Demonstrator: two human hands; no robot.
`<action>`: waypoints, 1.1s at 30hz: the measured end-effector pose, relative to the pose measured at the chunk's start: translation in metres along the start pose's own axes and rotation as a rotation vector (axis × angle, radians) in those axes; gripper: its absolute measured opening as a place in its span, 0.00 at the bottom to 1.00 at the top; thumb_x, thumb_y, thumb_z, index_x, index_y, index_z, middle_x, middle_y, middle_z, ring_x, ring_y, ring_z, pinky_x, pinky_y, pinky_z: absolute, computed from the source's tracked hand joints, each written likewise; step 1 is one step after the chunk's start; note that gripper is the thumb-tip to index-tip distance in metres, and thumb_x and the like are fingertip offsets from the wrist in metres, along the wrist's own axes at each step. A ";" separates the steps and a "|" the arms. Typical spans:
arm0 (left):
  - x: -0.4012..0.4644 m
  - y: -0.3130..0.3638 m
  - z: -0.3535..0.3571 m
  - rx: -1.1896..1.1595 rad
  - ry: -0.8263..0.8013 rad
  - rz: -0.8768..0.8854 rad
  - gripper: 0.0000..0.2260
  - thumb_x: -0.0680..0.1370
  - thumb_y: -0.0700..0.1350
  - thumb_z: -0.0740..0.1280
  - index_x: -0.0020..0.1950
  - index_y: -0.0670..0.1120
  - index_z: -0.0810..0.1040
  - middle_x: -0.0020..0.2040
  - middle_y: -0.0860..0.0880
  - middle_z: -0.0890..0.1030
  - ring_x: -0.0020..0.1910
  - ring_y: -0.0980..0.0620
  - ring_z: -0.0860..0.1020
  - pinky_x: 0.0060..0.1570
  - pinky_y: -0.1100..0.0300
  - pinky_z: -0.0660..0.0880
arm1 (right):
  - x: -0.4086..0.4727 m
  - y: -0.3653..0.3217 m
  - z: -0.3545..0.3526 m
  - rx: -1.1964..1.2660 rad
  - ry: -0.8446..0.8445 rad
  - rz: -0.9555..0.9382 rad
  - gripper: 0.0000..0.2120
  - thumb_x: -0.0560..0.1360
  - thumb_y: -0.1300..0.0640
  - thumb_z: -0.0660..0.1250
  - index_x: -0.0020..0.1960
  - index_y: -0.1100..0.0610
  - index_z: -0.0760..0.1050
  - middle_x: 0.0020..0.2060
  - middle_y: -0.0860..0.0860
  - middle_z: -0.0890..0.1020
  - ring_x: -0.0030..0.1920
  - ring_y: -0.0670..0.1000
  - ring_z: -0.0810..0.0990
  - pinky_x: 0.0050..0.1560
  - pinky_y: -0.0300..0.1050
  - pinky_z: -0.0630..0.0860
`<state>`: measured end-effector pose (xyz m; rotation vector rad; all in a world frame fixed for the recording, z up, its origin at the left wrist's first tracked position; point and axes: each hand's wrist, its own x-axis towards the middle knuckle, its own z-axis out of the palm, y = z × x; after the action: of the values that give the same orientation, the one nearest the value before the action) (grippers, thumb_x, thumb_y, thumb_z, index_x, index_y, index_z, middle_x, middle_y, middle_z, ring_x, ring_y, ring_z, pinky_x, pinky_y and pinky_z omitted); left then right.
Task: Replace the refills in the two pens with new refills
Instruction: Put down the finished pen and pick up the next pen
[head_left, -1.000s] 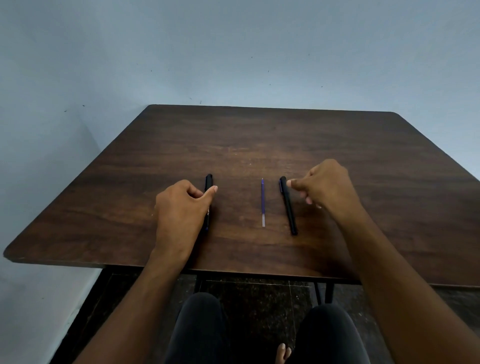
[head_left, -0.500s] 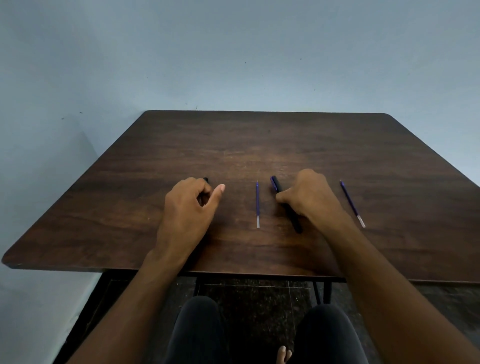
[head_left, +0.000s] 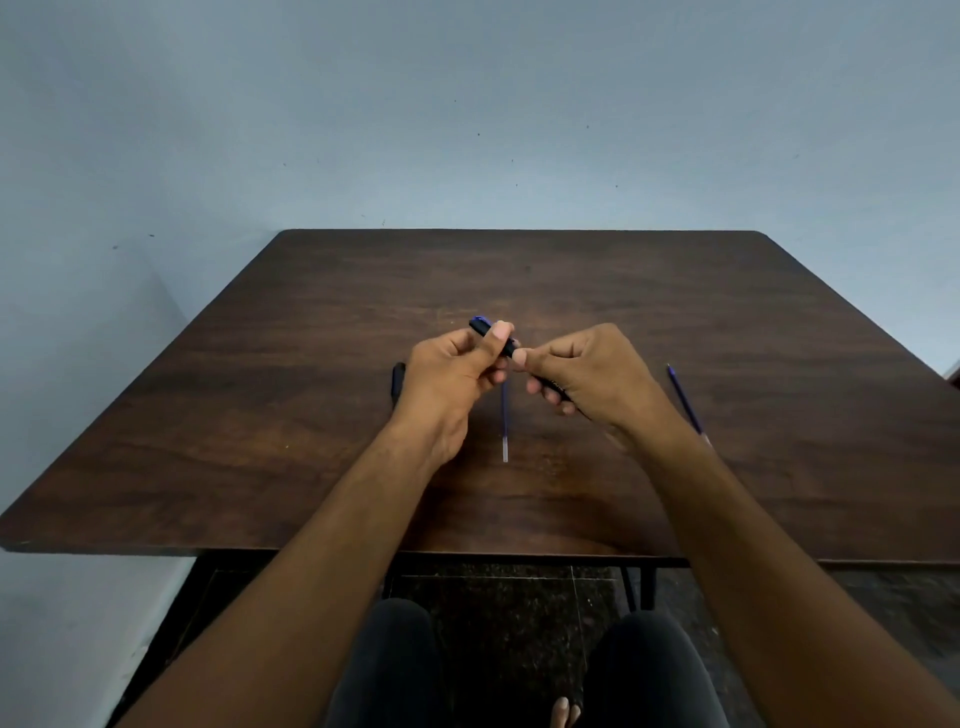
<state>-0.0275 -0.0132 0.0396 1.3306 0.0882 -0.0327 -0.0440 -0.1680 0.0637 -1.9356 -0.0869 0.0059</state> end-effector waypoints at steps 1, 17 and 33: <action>0.001 0.001 0.001 -0.032 0.004 -0.002 0.07 0.78 0.43 0.72 0.49 0.40 0.85 0.42 0.46 0.85 0.39 0.54 0.79 0.49 0.58 0.79 | -0.001 0.001 0.000 0.009 -0.009 -0.010 0.13 0.77 0.53 0.72 0.44 0.63 0.85 0.36 0.64 0.84 0.29 0.49 0.73 0.28 0.38 0.70; 0.018 0.043 -0.036 -0.189 0.236 0.110 0.07 0.81 0.42 0.69 0.44 0.41 0.81 0.40 0.44 0.83 0.30 0.57 0.74 0.35 0.65 0.76 | -0.006 0.009 0.007 -0.293 0.196 -0.273 0.09 0.77 0.54 0.72 0.44 0.58 0.87 0.32 0.58 0.84 0.27 0.47 0.73 0.27 0.38 0.68; 0.017 -0.004 -0.011 0.268 0.059 0.123 0.08 0.75 0.42 0.77 0.51 0.41 0.84 0.38 0.48 0.87 0.30 0.61 0.79 0.33 0.65 0.75 | 0.000 0.026 -0.007 -0.129 0.362 -0.077 0.10 0.76 0.55 0.72 0.37 0.49 0.84 0.29 0.54 0.84 0.29 0.48 0.77 0.36 0.54 0.81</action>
<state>-0.0112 -0.0028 0.0313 1.6033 0.0535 0.1023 -0.0423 -0.1840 0.0424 -2.0304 0.0816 -0.4083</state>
